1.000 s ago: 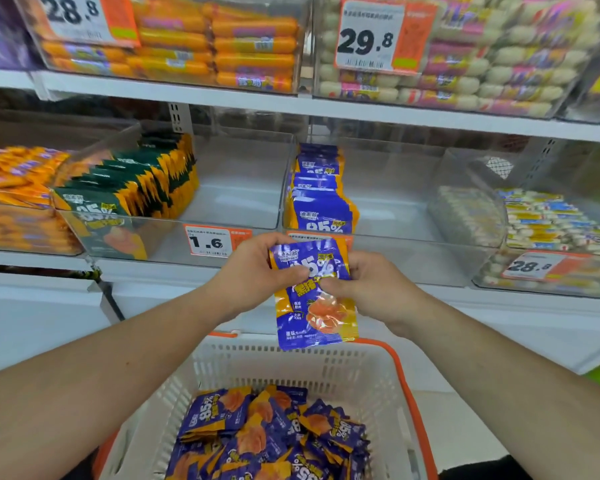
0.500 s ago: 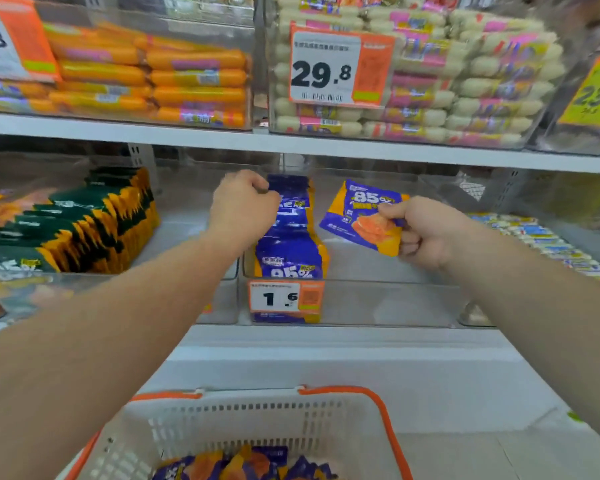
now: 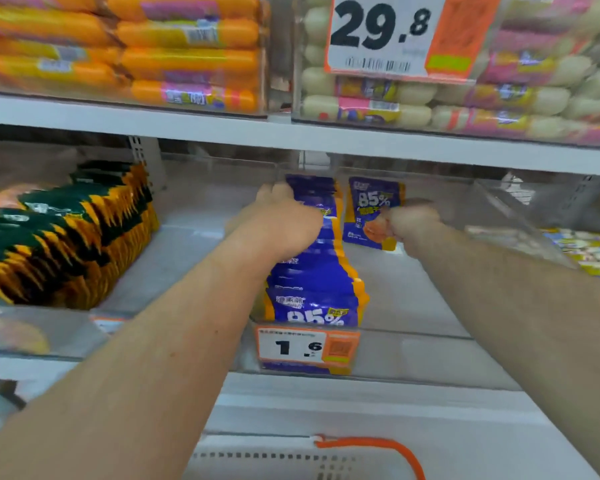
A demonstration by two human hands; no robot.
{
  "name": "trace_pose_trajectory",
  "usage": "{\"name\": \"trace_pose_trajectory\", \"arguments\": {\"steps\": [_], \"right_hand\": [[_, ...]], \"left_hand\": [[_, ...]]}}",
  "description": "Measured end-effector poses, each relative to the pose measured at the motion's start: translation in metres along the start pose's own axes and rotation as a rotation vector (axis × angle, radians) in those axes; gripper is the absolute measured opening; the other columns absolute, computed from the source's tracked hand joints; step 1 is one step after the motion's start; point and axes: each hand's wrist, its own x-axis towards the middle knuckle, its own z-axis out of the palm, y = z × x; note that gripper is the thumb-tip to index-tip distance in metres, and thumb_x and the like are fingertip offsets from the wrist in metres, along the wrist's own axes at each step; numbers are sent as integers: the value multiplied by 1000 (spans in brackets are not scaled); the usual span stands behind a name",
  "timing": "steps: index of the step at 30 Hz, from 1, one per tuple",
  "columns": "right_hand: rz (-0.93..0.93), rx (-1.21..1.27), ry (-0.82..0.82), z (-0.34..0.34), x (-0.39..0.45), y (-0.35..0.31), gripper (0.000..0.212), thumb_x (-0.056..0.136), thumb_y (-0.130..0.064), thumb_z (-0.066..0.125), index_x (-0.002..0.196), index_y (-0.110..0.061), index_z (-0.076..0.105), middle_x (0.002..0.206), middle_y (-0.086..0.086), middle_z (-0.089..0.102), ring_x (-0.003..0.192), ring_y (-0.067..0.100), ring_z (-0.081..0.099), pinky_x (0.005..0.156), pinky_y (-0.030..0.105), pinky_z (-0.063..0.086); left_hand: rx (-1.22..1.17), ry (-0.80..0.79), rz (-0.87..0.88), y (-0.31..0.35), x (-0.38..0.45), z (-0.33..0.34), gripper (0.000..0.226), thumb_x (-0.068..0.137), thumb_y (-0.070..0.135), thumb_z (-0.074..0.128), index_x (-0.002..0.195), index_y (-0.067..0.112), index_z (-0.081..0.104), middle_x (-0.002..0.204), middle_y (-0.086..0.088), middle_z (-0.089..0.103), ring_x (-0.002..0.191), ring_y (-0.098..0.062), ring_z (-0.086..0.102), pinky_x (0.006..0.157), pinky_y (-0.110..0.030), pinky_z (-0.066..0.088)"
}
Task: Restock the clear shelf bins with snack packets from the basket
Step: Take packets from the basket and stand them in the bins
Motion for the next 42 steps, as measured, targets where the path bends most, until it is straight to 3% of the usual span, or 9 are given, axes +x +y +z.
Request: {"name": "trace_pose_trajectory", "arguments": {"steps": [3,5,10,18,27,30,36,39,42], "right_hand": [[-21,-159,15,13,9,1,20,87,-12,69,106,-9,62,105,12,67,84,23,67,69,29,58],[-68,-383,135,20,7,-2,22,85,-28,73,97,-11,65,99,11,66,89,26,65,78,35,56],[-70,-476,250,27,2,-5,38,85,-45,70,78,-12,53,88,8,59,79,24,57,66,30,43],[-41,-441,199,27,-13,-11,29,85,-35,71,72,-18,52,93,10,62,98,27,66,89,37,56],[-60,-199,291,20,-78,-33,11,78,-19,71,81,-11,64,89,10,70,82,27,68,69,33,58],[-231,-219,320,16,-124,-35,19,76,-13,60,58,-11,55,60,6,57,64,28,56,55,29,45],[-751,-248,367,15,-218,-11,13,77,-21,58,66,-18,61,64,-5,59,66,16,56,64,28,42],[-1057,-160,342,29,-251,21,13,72,-17,57,61,-11,57,60,-4,54,56,13,46,59,26,39],[-991,-167,180,50,-266,75,14,70,-22,54,60,-12,55,60,-3,54,57,13,46,54,25,37]], "left_hand": [[-52,-5,-1,-2,3,1,57,88,34,48,143,22,37,146,1,34,127,-30,45,100,-41,41],[-86,-18,-5,-3,4,0,60,87,37,49,143,22,37,147,1,34,124,-30,49,101,-45,43],[-117,-12,4,-2,-1,-1,58,87,40,51,141,23,39,145,2,35,122,-29,49,101,-47,43],[-132,-1,9,0,-6,-3,59,85,40,52,140,23,41,143,3,39,115,-28,54,96,-45,48],[-63,337,273,3,-43,-15,42,83,30,59,125,23,58,121,2,62,118,-24,52,98,-42,41],[-192,442,464,-3,-77,-11,33,80,22,57,112,23,65,109,7,65,106,-21,56,91,-39,45],[-612,341,501,-20,-141,18,23,72,13,51,79,33,57,72,18,61,58,-6,52,59,-14,38],[-597,321,476,-45,-164,34,17,73,13,55,68,29,52,61,6,56,55,-11,48,53,-24,37],[-457,210,391,-84,-181,59,20,74,14,58,64,27,45,58,3,51,56,-15,45,52,-33,36]]}}
